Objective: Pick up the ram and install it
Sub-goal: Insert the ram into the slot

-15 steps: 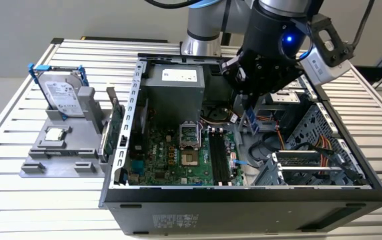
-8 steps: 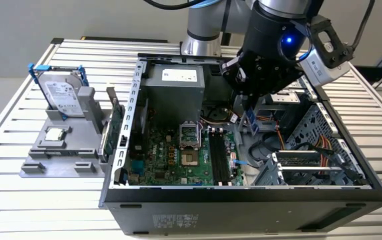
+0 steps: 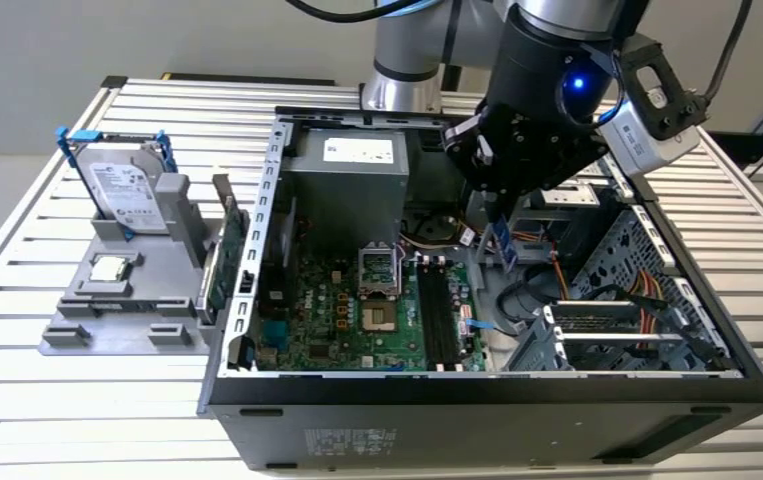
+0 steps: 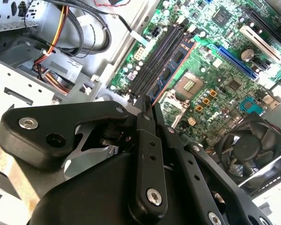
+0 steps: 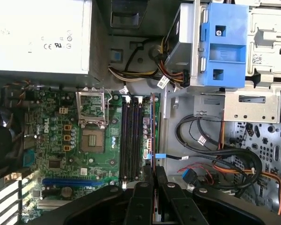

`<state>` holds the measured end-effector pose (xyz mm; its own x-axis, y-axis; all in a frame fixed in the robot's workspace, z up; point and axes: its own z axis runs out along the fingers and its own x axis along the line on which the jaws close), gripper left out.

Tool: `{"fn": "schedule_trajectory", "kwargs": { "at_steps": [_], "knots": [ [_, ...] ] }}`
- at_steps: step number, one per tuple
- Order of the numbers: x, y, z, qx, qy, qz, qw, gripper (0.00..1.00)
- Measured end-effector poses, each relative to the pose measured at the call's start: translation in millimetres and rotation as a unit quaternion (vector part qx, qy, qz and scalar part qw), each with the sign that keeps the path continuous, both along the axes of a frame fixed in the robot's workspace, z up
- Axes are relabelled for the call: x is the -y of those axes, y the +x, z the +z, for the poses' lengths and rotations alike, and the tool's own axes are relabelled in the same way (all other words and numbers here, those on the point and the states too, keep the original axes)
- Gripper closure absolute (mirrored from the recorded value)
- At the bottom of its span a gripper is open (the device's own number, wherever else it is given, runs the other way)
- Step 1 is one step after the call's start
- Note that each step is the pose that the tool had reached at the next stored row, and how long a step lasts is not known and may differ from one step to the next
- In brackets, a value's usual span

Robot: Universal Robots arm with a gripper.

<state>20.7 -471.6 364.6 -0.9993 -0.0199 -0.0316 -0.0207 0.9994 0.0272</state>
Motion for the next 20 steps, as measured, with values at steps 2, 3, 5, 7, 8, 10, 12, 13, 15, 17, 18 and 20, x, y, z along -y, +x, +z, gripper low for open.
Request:
{"fn": "schedule_trajectory", "kwargs": {
  "at_steps": [2,3,5,7,8,10,12,13,15,17,18,20],
  "knots": [
    [0.0,0.2,-0.4,0.0000,0.0000,-0.001,1.0000,1.00],
    [0.0,0.3,-0.5,0.0000,0.0000,-0.001,1.0000,1.00],
    [0.0,0.5,-1.0,0.0000,0.0000,-0.001,1.0000,1.00],
    [0.0,0.6,-1.4,0.0000,-0.0001,-0.001,1.0000,1.00],
    [0.0,0.6,-1.6,0.0000,0.0000,-0.001,1.0000,1.00],
    [0.0,0.7,-2.2,0.0000,0.0000,-0.001,1.0000,1.00],
    [0.0,0.7,-2.6,0.0000,0.0000,-0.001,1.0000,1.00],
    [0.0,0.7,-2.9,0.0000,0.0000,-0.001,1.0000,1.00],
    [-0.1,0.8,-3.4,0.0000,0.0000,-0.001,1.0000,1.00],
    [-0.1,0.8,-4.1,0.0000,0.0000,-0.001,1.0000,1.00],
    [-0.1,0.8,-4.3,0.0000,0.0000,-0.001,1.0000,1.00],
    [-0.1,0.8,-5.0,0.0000,0.0000,-0.001,1.0000,1.00]
  ]
}}
